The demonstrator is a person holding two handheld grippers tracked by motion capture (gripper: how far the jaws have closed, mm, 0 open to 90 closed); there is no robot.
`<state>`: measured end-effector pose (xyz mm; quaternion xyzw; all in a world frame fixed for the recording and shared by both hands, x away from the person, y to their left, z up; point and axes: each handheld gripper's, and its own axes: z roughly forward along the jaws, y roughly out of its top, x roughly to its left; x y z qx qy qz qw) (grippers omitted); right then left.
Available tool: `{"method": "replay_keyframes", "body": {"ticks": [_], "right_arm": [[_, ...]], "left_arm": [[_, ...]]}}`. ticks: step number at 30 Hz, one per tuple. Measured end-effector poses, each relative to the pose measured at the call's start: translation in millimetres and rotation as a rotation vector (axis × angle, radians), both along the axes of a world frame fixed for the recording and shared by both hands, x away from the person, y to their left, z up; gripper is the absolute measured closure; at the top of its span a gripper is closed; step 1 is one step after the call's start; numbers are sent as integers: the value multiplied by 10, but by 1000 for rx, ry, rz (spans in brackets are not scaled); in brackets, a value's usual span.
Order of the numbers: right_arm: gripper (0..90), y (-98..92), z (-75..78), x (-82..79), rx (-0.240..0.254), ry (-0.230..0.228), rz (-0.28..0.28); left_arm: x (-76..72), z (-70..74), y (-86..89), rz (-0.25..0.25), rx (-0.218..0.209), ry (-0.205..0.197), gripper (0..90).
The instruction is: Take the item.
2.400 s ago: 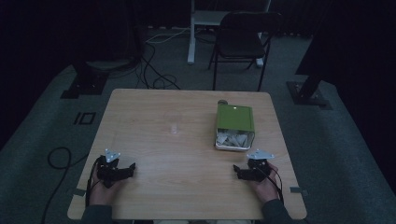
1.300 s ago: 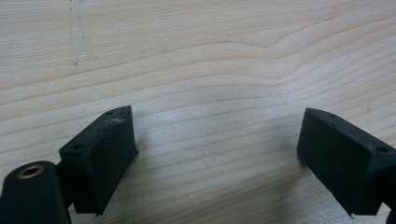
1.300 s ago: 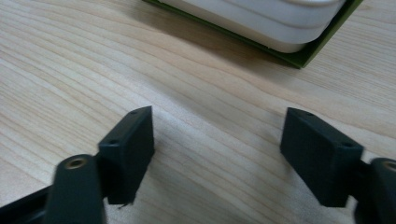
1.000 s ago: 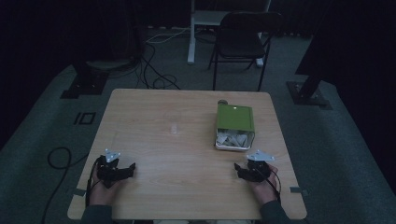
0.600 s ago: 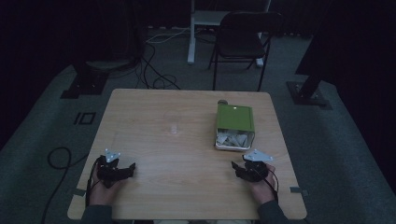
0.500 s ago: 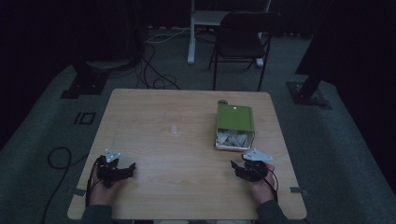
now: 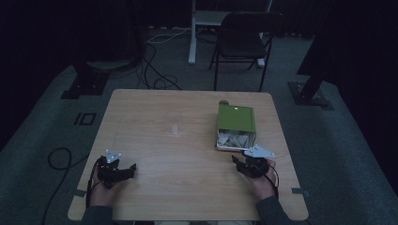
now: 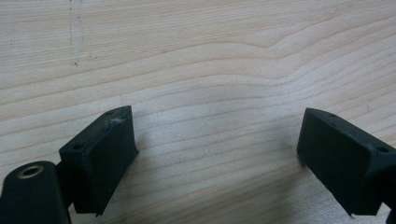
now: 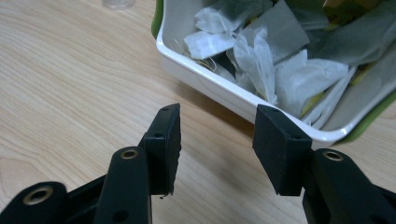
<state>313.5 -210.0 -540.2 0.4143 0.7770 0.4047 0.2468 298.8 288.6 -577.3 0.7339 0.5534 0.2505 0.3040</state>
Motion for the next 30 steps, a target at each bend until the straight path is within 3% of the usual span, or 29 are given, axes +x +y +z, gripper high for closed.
{"method": "replay_keyframes", "body": {"ticks": [21,30], "right_arm": [[455,139,81,209,-9,-45,-6],[439,196,-2,343,-18,-11,-4]], "left_arm": [[0,1,1,-1,1,1,124],[0,0,1,0,1,1,123]]}}
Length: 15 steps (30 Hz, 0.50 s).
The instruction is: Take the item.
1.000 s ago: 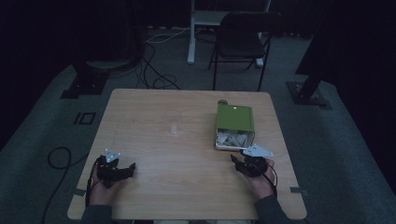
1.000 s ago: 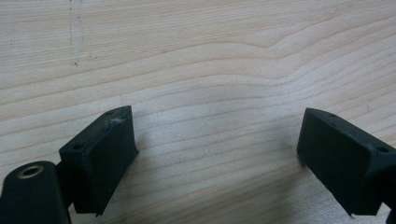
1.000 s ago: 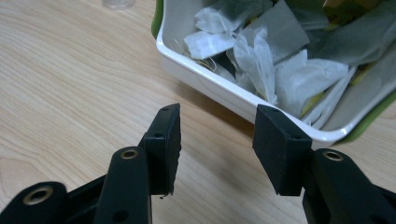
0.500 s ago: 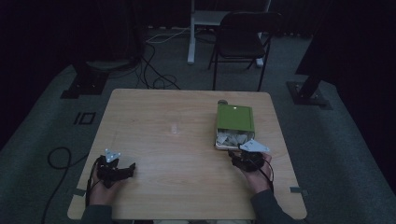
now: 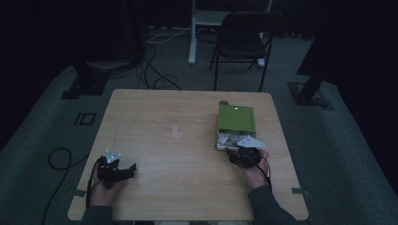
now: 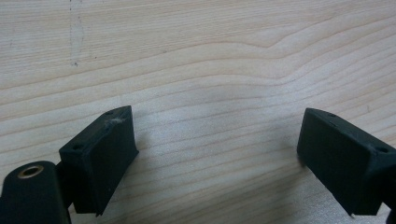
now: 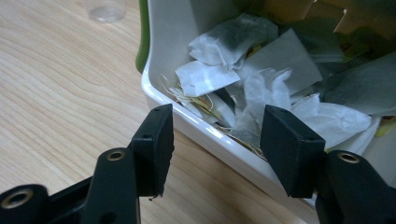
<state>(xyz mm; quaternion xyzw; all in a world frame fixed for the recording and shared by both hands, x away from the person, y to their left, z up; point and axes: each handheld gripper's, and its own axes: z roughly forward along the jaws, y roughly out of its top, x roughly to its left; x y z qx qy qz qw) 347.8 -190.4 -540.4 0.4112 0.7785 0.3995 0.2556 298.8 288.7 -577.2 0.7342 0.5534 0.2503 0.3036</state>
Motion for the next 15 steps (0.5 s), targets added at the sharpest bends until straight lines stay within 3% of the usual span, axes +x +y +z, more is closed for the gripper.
{"method": "replay_keyframes", "body": {"ticks": [15], "right_arm": [[410,5,-5,1,-1,18,19]], "left_arm": [[0,0,0,0,0,0,124]]}}
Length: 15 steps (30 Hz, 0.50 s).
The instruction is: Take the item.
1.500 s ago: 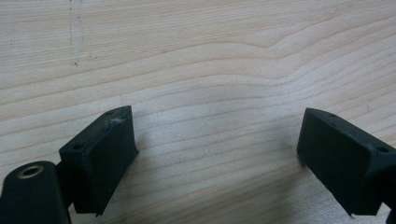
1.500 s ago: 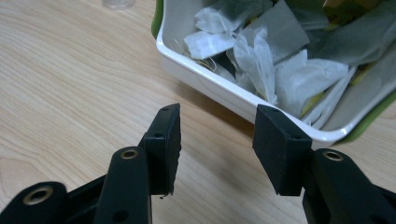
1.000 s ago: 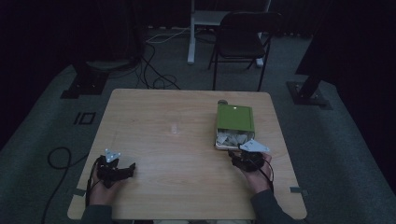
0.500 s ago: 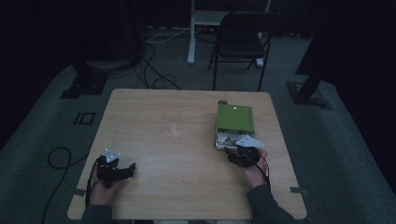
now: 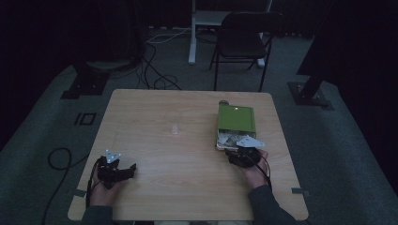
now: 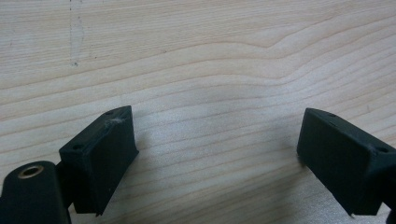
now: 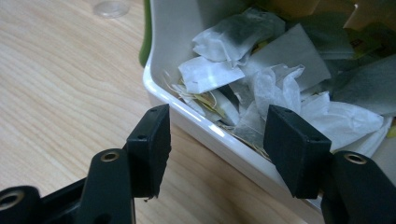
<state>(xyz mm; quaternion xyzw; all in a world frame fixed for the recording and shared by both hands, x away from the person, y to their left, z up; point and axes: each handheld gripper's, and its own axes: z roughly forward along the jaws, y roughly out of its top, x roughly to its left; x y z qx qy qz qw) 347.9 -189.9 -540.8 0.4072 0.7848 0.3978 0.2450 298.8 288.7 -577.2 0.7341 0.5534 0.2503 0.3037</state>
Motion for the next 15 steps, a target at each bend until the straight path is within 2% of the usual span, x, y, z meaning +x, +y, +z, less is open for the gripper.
{"method": "replay_keyframes", "body": {"ticks": [6,9,15], "right_arm": [[412,6,12,-52,-11,3,17],[424,-29,15,-127,23,20,30],[425,-39,15,-218,32,30,47]], "left_arm": [[0,0,1,-1,1,0,123],[0,0,0,0,0,0,124],[0,0,0,0,0,-1,123]]}}
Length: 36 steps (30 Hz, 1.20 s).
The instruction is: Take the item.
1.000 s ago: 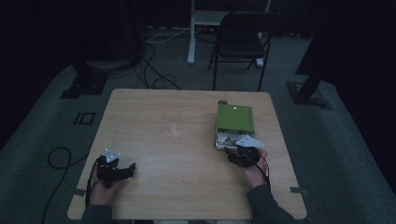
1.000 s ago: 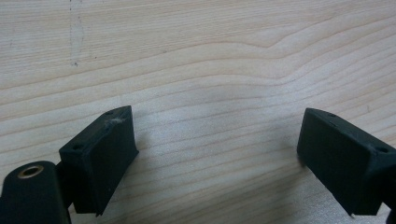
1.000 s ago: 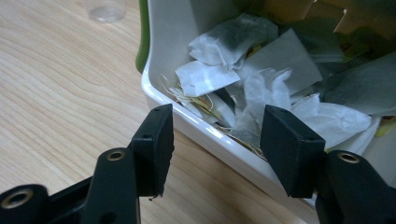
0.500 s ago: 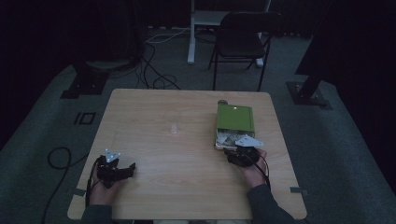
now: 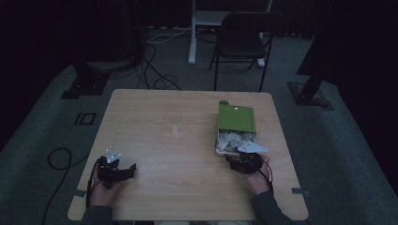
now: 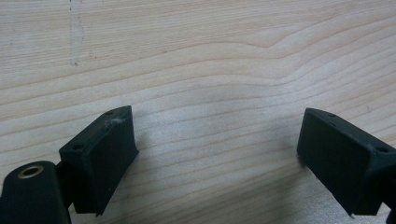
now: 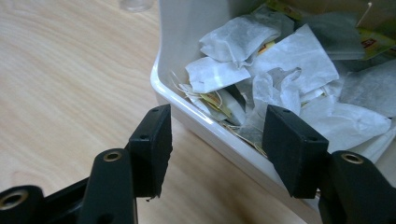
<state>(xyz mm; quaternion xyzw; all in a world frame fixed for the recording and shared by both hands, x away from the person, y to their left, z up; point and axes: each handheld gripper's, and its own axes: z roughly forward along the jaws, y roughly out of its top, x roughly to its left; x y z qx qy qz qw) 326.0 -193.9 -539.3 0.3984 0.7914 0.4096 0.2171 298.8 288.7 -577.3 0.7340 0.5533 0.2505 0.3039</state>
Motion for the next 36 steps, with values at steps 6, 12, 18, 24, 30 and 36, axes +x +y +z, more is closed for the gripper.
{"method": "replay_keyframes", "body": {"ticks": [6,12,18,24,30,36], "right_arm": [[461,-47,10,-68,27,22,20],[497,-59,69,-116,29,-37,-1],[610,-27,172,-54,6,-100,-82],[566,17,103,38,-30,-69,-108],[595,37,48,97,-63,-43,-120],[641,32,20,123,-67,-23,-115]], "left_arm": [[0,0,0,0,-1,0,123],[0,0,1,0,1,1,123],[0,1,1,-1,1,1,124],[0,0,0,0,1,0,124],[0,0,0,0,0,0,124],[0,0,0,0,0,1,123]]}}
